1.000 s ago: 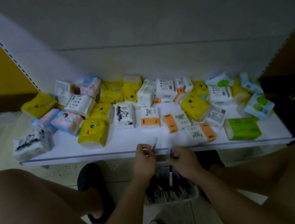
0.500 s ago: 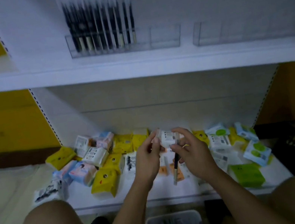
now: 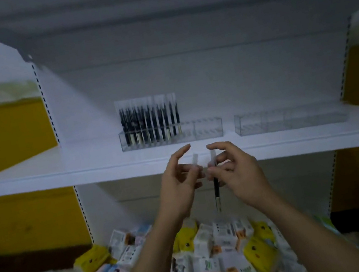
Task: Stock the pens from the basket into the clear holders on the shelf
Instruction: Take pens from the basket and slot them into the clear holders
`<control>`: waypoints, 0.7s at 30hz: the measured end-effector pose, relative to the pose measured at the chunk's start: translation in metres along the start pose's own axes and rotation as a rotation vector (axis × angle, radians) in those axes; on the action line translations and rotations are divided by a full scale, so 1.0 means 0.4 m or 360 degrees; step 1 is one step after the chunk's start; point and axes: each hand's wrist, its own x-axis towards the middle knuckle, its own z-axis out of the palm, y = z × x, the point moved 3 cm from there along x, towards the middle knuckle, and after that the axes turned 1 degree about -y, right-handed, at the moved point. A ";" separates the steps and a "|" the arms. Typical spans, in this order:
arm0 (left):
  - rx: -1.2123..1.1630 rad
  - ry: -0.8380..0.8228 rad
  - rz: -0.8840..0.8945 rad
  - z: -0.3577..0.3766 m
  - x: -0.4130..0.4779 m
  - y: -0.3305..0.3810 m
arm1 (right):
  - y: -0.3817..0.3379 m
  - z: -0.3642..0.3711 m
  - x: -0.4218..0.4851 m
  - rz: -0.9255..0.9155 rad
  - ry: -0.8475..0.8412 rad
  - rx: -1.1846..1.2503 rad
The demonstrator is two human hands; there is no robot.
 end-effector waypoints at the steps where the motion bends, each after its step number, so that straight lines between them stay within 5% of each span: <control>1: 0.0120 -0.0010 0.0064 -0.007 0.019 0.022 | -0.015 -0.004 0.018 -0.0009 0.0017 0.0016; 5: 0.0441 0.0049 0.0218 -0.036 0.096 0.092 | -0.053 -0.017 0.088 -0.0079 0.0075 -0.0057; 21: 0.0741 0.0134 0.0379 -0.095 0.407 0.230 | -0.094 -0.016 0.415 -0.0262 0.0130 0.0026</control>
